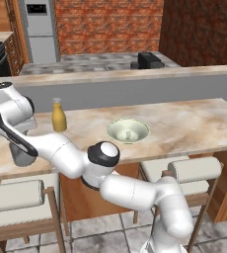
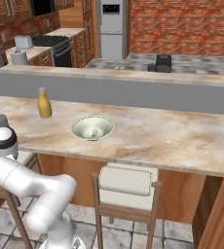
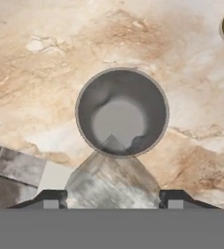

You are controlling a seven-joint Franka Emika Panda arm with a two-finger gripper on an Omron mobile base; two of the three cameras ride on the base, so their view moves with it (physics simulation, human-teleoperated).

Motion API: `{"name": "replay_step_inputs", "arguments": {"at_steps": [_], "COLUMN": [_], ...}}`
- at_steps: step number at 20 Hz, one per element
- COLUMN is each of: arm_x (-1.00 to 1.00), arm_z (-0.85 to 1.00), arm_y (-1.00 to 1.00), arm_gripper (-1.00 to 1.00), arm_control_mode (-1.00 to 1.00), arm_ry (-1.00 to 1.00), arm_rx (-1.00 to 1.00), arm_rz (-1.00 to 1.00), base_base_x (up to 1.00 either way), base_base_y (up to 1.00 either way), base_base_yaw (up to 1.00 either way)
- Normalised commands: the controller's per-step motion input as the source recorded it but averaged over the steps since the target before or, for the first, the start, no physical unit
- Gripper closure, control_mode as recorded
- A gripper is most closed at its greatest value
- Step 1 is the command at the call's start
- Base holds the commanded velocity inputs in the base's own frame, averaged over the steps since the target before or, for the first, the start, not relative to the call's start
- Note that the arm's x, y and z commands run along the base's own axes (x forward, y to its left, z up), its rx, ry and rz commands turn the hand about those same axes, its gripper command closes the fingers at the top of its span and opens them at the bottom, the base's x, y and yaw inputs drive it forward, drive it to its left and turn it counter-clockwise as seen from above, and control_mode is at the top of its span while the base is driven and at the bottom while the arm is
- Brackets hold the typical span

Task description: There are two ice cubes in the ice bowl. Place both ice cubes in the glass cup.

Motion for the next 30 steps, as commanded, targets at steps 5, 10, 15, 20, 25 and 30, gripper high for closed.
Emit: {"name": "replay_step_inputs", "arguments": {"at_steps": [5, 10, 15, 20, 25, 30], "arm_x": [0.30, 0.29, 0.32, 0.30, 0.22, 0.25], "arm_z": [-0.22, -0.19, -0.15, -0.10, -0.02, -0.04], "arm_y": [0.00, 0.02, 0.07, 0.16, 0.28, 0.26], "arm_gripper": [1.00, 1.00, 1.00, 1.00, 1.00, -1.00], "arm_control_mode": [-1.00, -1.00, -1.00, -1.00, -1.00, -1.00], "arm_ry": [0.00, 0.00, -0.01, 0.00, 0.00, 0.00], "arm_rx": [0.00, 0.00, 0.02, 0.02, 0.03, 0.02], "arm_rz": [0.00, 0.00, 0.00, 0.00, 0.00, 0.00], "base_base_x": [0.00, 0.00, 0.00, 0.00, 0.00, 0.00], "base_base_y": [0.00, 0.00, 0.00, 0.00, 0.00, 0.00], "base_base_yaw": [0.00, 0.00, 0.00, 0.00, 0.00, 0.00]}}
